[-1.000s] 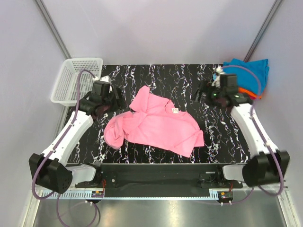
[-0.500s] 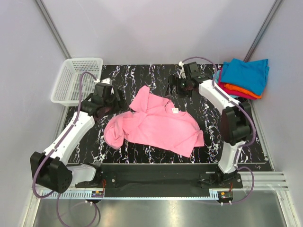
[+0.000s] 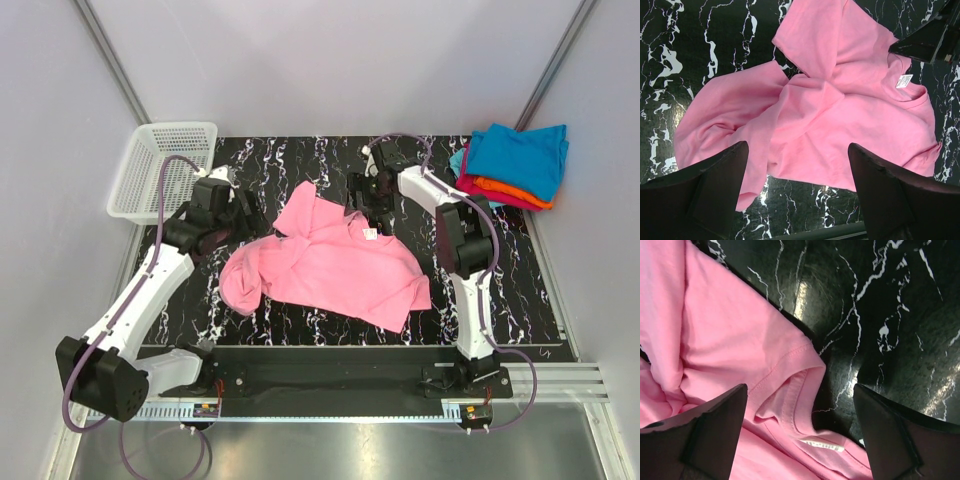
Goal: Fold and stack the t-shirts
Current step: Flatten the tshirt out
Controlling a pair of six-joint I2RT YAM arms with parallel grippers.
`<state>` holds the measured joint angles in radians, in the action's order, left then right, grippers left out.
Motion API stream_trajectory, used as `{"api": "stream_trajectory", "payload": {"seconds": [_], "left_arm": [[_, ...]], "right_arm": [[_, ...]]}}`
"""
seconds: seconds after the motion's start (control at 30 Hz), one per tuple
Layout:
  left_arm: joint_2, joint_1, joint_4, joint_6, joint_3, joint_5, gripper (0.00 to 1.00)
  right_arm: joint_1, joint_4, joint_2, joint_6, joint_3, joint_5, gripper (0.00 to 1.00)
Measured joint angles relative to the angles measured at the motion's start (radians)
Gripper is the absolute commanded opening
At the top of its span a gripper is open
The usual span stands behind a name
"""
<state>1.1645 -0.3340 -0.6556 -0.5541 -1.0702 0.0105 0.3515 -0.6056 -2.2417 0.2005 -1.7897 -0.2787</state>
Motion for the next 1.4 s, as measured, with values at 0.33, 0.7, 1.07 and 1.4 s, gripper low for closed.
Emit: {"api": "stream_trajectory", "payload": {"seconds": [0.33, 0.7, 1.07, 1.4], "left_arm": [[-0.005, 0.0, -0.005, 0.009, 0.0, 0.0, 0.87], [-0.02, 0.0, -0.005, 0.013, 0.002, 0.0, 0.87], [-0.017, 0.0, -0.005, 0.013, 0.002, -0.005, 0.88], [0.037, -0.005, -0.003, 0.015, 0.001, -0.011, 0.88]], "right_arm": [[0.0, -0.023, -0.023, -0.004, -0.018, -0.022, 0.2], [0.0, -0.054, 0.045, -0.006, 0.024, 0.074, 0.0], [-0.145, -0.063, 0.259, 0.027, 0.086, 0.312, 0.0], [-0.257, -0.079, 0.296, 0.094, 0.221, 0.407, 0.96]]}}
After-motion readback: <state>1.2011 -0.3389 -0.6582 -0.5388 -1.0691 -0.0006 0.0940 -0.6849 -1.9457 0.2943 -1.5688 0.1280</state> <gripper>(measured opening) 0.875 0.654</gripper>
